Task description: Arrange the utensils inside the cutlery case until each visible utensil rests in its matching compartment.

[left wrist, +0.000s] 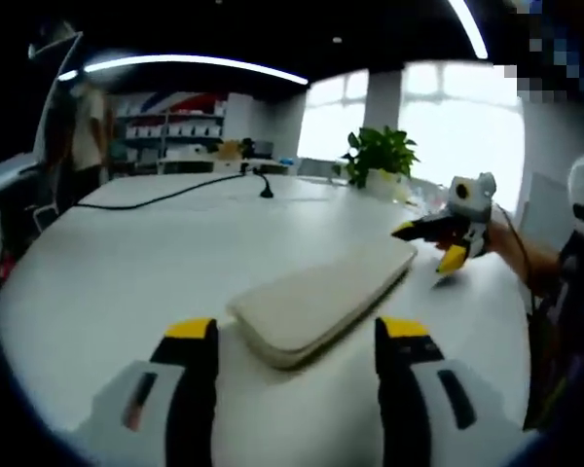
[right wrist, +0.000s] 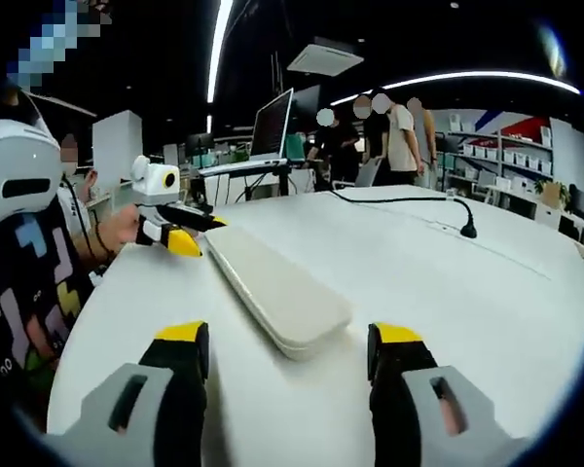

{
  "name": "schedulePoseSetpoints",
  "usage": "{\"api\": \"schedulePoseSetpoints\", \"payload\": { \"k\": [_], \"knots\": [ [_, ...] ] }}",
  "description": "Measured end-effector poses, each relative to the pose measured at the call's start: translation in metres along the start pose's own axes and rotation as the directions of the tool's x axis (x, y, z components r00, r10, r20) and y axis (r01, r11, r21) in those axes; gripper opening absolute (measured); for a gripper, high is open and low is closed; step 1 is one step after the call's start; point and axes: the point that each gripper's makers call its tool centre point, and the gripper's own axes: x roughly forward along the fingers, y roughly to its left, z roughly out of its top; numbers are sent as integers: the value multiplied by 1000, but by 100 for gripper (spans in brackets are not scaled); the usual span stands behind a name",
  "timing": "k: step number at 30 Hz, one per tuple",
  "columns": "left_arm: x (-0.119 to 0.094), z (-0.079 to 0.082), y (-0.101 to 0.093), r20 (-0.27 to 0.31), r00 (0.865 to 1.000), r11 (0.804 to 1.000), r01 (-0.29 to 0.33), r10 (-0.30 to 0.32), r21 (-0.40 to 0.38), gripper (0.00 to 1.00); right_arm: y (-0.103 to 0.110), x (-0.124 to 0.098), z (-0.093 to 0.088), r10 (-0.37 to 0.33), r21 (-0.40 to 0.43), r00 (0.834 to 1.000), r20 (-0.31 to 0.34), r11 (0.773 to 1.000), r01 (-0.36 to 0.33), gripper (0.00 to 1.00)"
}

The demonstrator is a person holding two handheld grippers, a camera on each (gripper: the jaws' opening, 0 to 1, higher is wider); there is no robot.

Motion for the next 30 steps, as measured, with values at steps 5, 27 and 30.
{"api": "schedulePoseSetpoints", "payload": {
  "k": [5, 27, 30],
  "knots": [
    [-1, 4, 1, 22, 1000, 1000, 1, -2, 16, 59, -8, 0, -2, -29, 17, 1000, 2, 999, 29, 56],
    [8, -2, 0, -10, 1000, 996, 10, -9, 85, 50, -2, 8, 1, -41, 48, 999, -8, 998, 41, 40],
    [8, 1, -1, 7, 1000, 997, 16, -17, 74, 50, -2, 4, 4, -48, 54, 999, 16, 997, 47, 39]
  ]
}}
